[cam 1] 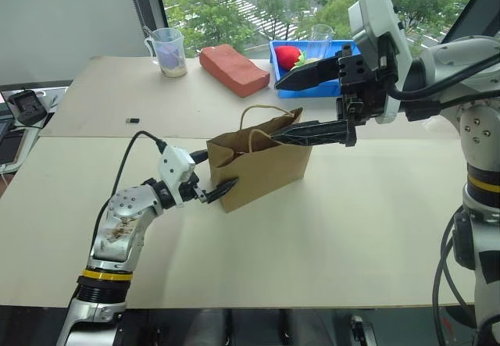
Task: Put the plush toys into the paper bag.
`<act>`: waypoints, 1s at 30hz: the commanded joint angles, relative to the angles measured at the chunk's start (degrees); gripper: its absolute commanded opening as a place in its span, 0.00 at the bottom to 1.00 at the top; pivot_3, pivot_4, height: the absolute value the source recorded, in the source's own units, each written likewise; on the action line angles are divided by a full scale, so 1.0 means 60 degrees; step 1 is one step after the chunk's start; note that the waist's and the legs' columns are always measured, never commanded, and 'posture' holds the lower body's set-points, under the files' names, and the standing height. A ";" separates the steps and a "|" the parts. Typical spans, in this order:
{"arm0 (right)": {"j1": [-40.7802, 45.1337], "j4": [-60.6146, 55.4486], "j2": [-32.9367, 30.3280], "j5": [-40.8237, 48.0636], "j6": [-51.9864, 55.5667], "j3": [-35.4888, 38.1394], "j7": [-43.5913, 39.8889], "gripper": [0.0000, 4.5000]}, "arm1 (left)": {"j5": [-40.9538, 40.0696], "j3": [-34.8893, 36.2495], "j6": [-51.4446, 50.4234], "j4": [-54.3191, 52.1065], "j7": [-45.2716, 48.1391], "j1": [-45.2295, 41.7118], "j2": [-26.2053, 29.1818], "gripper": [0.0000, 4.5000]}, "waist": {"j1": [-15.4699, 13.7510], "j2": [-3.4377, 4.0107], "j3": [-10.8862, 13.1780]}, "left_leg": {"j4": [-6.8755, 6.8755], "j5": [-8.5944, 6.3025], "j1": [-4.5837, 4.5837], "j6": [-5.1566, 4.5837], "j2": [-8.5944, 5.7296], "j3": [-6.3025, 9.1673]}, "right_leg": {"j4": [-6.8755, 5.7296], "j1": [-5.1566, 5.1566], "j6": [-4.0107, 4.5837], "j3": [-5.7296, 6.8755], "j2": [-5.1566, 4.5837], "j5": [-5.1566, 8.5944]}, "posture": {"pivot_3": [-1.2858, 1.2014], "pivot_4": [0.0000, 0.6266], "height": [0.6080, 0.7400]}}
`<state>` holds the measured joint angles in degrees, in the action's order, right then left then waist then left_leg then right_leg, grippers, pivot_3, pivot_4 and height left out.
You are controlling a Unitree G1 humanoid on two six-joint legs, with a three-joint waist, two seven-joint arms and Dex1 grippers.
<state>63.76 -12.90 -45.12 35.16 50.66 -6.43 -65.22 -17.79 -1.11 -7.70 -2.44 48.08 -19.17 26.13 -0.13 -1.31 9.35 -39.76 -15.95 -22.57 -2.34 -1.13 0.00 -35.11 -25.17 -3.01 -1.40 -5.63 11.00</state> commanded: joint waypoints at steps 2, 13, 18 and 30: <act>-0.0124 -0.0021 -0.0068 -0.0153 -0.0411 0.0059 -0.0192 1.00 | 0.0044 -0.0151 0.0357 0.0039 0.0122 -0.0385 -0.0187 0.73 | -0.0009 0.0000 0.0000 | -0.0001 0.0000 -0.0003 0.0000 0.0000 0.0002 | -0.0001 -0.0001 0.0000 0.0002 0.0000 0.0000 | 0.52 0.24 1.00; -0.0148 0.0498 -0.0093 -0.0651 -0.0846 -0.0232 -0.0501 1.00 | -0.0200 -0.0075 0.0317 0.0269 0.0278 -0.0898 -0.0227 0.01 | -0.0010 0.0000 0.0000 | -0.0003 0.0000 -0.0004 0.0000 -0.0001 0.0003 | -0.0003 -0.0005 0.0000 0.0004 -0.0001 0.0000 | 0.52 0.24 1.00; -0.0158 0.0489 -0.0994 -0.0526 -0.0471 0.0176 -0.0917 1.00 | -0.1148 -0.0090 -0.0540 -0.0212 0.1471 -0.1173 0.0211 0.01 | -0.0037 0.0000 0.0000 | -0.0003 0.0000 -0.0025 0.0000 0.0002 0.0015 | -0.0002 -0.0010 0.0000 0.0021 -0.0001 0.0000 | 0.52 0.24 1.00; 0.0532 0.1148 -0.3664 0.0434 0.1352 0.0313 -0.2988 1.00 | -0.1029 -0.0939 0.1109 0.3753 0.5981 -0.3580 0.0284 0.01 | -0.0063 0.0009 0.0001 | -0.0016 -0.0004 -0.0043 -0.0010 0.0000 0.0006 | 0.0015 -0.0005 0.0000 0.0074 -0.0001 0.0000 | 0.52 0.24 1.00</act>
<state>66.69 -5.47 -65.58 37.28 58.19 -5.67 -81.64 -25.06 -6.18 -4.99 17.11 81.88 -38.61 28.87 -0.50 -1.25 9.36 -39.89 -15.97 -22.84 -2.40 -1.14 0.02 -35.02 -25.20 -3.01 -0.97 -5.64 11.00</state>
